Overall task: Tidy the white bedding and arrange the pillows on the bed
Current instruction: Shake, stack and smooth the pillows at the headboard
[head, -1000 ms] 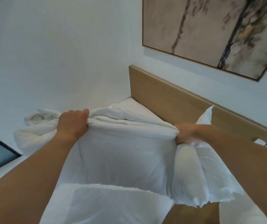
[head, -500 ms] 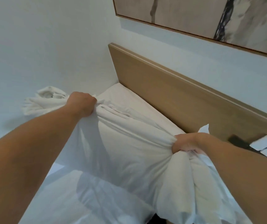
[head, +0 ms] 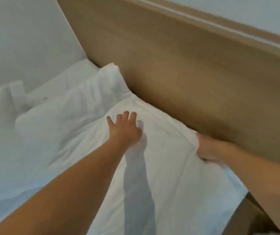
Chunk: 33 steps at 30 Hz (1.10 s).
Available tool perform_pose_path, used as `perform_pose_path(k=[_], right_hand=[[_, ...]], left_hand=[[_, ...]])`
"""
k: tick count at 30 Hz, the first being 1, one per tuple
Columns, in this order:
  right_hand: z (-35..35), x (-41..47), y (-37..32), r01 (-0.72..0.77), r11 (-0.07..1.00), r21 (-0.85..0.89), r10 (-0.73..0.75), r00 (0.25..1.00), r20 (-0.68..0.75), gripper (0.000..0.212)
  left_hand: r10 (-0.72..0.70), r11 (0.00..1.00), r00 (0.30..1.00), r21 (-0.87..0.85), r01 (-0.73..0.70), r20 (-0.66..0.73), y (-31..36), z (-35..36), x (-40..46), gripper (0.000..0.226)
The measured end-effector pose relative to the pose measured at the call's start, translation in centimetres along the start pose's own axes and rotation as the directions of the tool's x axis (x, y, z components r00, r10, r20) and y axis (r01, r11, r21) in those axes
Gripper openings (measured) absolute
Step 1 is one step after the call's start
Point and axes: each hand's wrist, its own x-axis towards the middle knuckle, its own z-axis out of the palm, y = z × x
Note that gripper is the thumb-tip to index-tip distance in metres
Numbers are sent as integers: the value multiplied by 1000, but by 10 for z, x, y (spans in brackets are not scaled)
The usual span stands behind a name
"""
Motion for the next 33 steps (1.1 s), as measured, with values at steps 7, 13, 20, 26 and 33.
perform_pose_path(k=[7, 13, 20, 26, 33], right_hand=[[14, 13, 17, -110, 952, -286, 61, 983, -176, 78], [35, -23, 56, 24, 879, -476, -254, 870, -424, 60], [69, -79, 58, -153, 955, 255, 255, 864, -434, 80], [118, -86, 10, -212, 475, 854, 573, 811, -118, 94], [105, -68, 22, -150, 605, 782, 567, 771, -291, 71]], left_hand=[[37, 969, 997, -246, -18, 74, 65, 87, -107, 78], [253, 963, 947, -145, -227, 197, 107, 97, -168, 89], [82, 974, 969, -225, -28, 235, 69, 64, -197, 95], [-15, 966, 913, -230, 118, 408, 75, 115, -300, 119], [-26, 946, 942, -297, 131, 334, 122, 135, -324, 98]])
